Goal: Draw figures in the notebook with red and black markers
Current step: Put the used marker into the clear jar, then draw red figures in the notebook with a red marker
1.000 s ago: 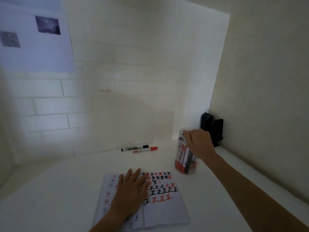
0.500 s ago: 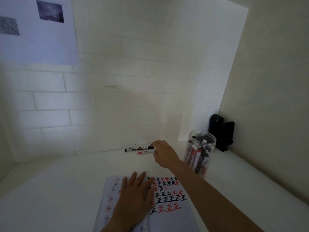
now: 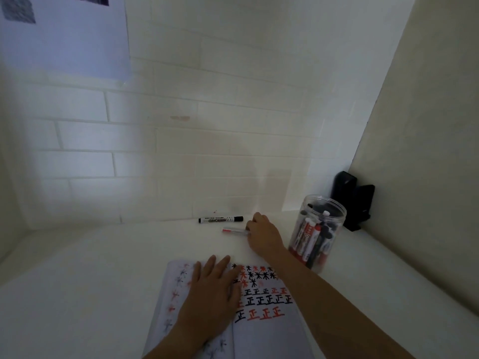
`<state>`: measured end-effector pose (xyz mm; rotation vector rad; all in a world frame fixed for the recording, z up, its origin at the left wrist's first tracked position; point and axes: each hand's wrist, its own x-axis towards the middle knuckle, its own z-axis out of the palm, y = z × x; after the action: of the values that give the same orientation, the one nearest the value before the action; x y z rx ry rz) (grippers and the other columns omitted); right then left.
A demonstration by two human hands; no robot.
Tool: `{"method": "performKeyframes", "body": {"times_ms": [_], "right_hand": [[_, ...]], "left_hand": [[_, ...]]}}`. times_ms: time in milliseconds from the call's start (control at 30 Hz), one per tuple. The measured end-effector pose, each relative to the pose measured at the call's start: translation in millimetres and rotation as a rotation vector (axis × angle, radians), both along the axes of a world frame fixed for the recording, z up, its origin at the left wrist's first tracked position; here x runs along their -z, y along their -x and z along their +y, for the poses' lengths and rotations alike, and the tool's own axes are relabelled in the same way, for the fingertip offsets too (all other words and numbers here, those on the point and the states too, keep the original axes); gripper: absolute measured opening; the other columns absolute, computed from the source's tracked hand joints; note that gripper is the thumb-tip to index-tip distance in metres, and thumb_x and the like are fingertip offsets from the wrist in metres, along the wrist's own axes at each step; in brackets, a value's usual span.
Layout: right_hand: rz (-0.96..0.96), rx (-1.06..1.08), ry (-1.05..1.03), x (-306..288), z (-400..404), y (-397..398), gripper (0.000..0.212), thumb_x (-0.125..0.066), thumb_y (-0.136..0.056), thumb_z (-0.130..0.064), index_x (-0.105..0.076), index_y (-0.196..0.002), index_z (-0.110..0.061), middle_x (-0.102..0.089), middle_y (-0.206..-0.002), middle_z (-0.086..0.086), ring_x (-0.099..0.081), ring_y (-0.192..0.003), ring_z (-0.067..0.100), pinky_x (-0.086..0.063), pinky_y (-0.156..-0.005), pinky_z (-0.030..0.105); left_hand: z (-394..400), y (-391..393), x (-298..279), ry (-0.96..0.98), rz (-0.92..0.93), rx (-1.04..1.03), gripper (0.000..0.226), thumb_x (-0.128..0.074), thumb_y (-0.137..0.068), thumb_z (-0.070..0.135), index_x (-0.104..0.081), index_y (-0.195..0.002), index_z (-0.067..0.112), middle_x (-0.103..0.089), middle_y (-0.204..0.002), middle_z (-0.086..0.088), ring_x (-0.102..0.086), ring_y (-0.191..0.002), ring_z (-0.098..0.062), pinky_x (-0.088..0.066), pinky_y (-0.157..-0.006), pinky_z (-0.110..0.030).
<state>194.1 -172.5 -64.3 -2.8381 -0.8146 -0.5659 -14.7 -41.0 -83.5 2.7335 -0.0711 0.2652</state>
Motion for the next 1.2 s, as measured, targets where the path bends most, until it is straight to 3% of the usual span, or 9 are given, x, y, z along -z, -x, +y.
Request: {"method": "performKeyframes", "body": {"times_ms": [133,233,333,433,633,833,1000,1100,1200], "right_hand": [[0.014,0.015,-0.295,-17,-17,41,0.01,-0.064,-0.094,-0.017,-0.066,-0.102,-0.012,-0.058,-0.096,0.003,-0.052,-0.081,0.014,-0.043,-0.065,0.022],[0.288,-0.012,-0.617,-33,-31,85,0.006,-0.066,-0.095,-0.022,-0.061,-0.096,-0.019,-0.063,-0.076,-0.004,-0.055,-0.062,0.008,-0.043,-0.055,0.019],[0.595,-0.132,-0.877,-40,-47,132,0.007,-0.068,-0.097,-0.021,-0.064,-0.1,-0.017,-0.068,-0.077,-0.002,-0.063,-0.063,0.011,-0.051,-0.059,0.027],[0.898,-0.287,-1.018,-29,-60,167,0.018,-0.073,-0.094,-0.02,-0.066,-0.105,-0.008,-0.069,-0.082,0.013,-0.062,-0.07,0.025,-0.051,-0.066,0.036],[1.007,-0.26,-1.483,-21,-73,185,0.033,-0.067,-0.093,-0.025,-0.069,-0.107,0.005,-0.066,-0.085,0.019,-0.058,-0.065,0.023,-0.05,-0.058,0.03],[0.578,-0.233,-0.966,-25,-102,174,0.01,-0.071,-0.095,-0.023,-0.079,-0.091,-0.019,-0.075,-0.087,0.002,-0.071,-0.084,0.022,-0.061,-0.08,0.034],[-0.115,-0.334,-0.324,-10,-98,170,0.018,-0.055,-0.098,-0.032,-0.07,-0.094,-0.023,-0.064,-0.089,-0.012,-0.056,-0.083,0.005,-0.047,-0.076,0.027],[-0.19,-0.363,-0.178,4,-69,188,0.024,-0.053,-0.099,-0.038,-0.067,-0.11,-0.022,-0.068,-0.1,-0.007,-0.06,-0.089,0.013,-0.05,-0.077,0.029],[-0.254,-0.317,-0.134,14,-58,187,0.026,-0.052,-0.098,-0.039,-0.067,-0.112,-0.023,-0.068,-0.09,-0.006,-0.065,-0.073,0.014,-0.052,-0.057,0.027]], "left_hand": [[-2,-1,0,0.017,-0.026,0.002,0.072,-0.003,-0.091,0.064,-0.025,-0.155,0.042,-0.011,-0.167,0.008,0.006,-0.155,-0.017,0.014,-0.123,-0.043],[-2,2,-1,0.064,-0.085,0.013,0.068,-0.011,-0.095,0.063,-0.029,-0.155,0.038,-0.02,-0.166,0.006,-0.003,-0.155,-0.015,0.006,-0.125,-0.041],[-2,8,-5,0.146,-0.193,0.104,0.063,-0.023,-0.098,0.06,-0.034,-0.153,0.032,-0.035,-0.157,0.009,-0.025,-0.146,-0.009,-0.013,-0.125,-0.036],[-1,7,-7,0.191,-0.311,0.231,0.043,-0.041,-0.103,0.044,-0.048,-0.142,0.027,-0.054,-0.133,0.009,-0.048,-0.116,-0.006,-0.037,-0.106,-0.028],[0,9,-4,0.158,-0.438,0.224,0.03,-0.032,-0.108,0.041,-0.057,-0.118,0.026,-0.059,-0.105,0.01,-0.043,-0.089,-0.002,-0.031,-0.081,-0.018],[-2,12,-6,0.097,-0.426,0.211,0.034,-0.024,-0.108,0.047,-0.054,-0.106,0.031,-0.054,-0.097,0.016,-0.042,-0.083,-0.003,-0.031,-0.078,-0.02],[-6,13,-6,-0.005,-0.428,0.244,0.037,-0.024,-0.109,0.047,-0.05,-0.092,0.027,-0.051,-0.084,0.012,-0.04,-0.076,-0.007,-0.029,-0.074,-0.023],[-4,12,-5,0.018,-0.488,0.265,0.036,-0.025,-0.11,0.043,-0.05,-0.09,0.026,-0.05,-0.079,0.009,-0.036,-0.072,-0.008,-0.025,-0.07,-0.024],[-3,14,-5,0.005,-0.539,0.292,0.037,-0.026,-0.11,0.04,-0.055,-0.094,0.023,-0.052,-0.08,0.008,-0.037,-0.071,-0.008,-0.023,-0.071,-0.021]]}}
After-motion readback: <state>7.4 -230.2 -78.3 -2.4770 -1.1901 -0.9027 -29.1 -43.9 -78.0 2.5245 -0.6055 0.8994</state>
